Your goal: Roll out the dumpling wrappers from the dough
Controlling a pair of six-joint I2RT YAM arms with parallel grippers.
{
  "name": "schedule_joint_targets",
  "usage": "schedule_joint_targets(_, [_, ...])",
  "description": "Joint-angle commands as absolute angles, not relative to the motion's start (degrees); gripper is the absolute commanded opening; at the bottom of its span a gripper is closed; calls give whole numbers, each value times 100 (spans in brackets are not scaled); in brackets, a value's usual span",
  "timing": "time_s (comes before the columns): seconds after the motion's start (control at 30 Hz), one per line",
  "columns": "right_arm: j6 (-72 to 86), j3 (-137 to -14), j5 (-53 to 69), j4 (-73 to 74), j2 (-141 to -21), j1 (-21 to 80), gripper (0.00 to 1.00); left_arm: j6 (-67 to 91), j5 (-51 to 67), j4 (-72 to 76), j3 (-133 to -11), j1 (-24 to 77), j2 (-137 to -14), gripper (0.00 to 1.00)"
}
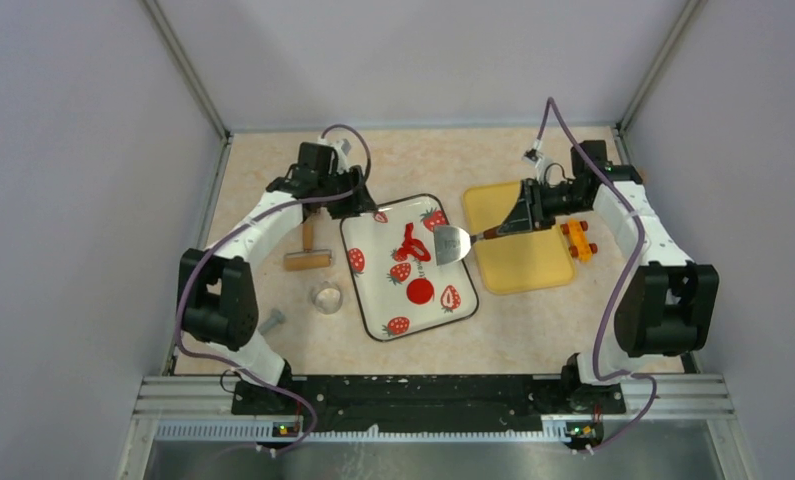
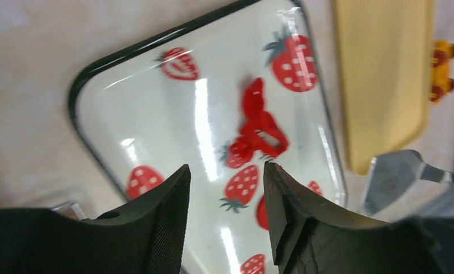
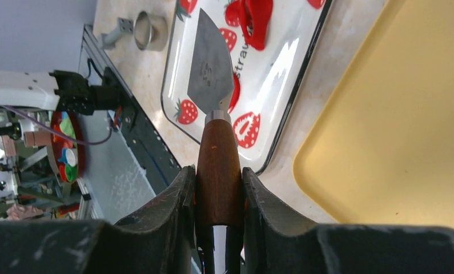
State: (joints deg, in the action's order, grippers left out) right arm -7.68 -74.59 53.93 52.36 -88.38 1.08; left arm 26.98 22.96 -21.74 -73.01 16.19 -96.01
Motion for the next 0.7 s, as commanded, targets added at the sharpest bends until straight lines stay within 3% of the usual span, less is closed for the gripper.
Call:
schedule_joint_targets(0.0, [-2013,-7304,5336,6180,-8713,113,0,1768,654,-3442,-6806,1387,-9202,51])
schedule_joint_targets(0.17, [-2169,-7159,5141,6127,-8906,112,0,1879,638,-3348,-6202,1336,-9141,44])
schedule_joint_targets(0.67, [-1760,-7122,4146,5697,-9295,335,0,2195,1364,-2645,-5780,1336,-9626,44])
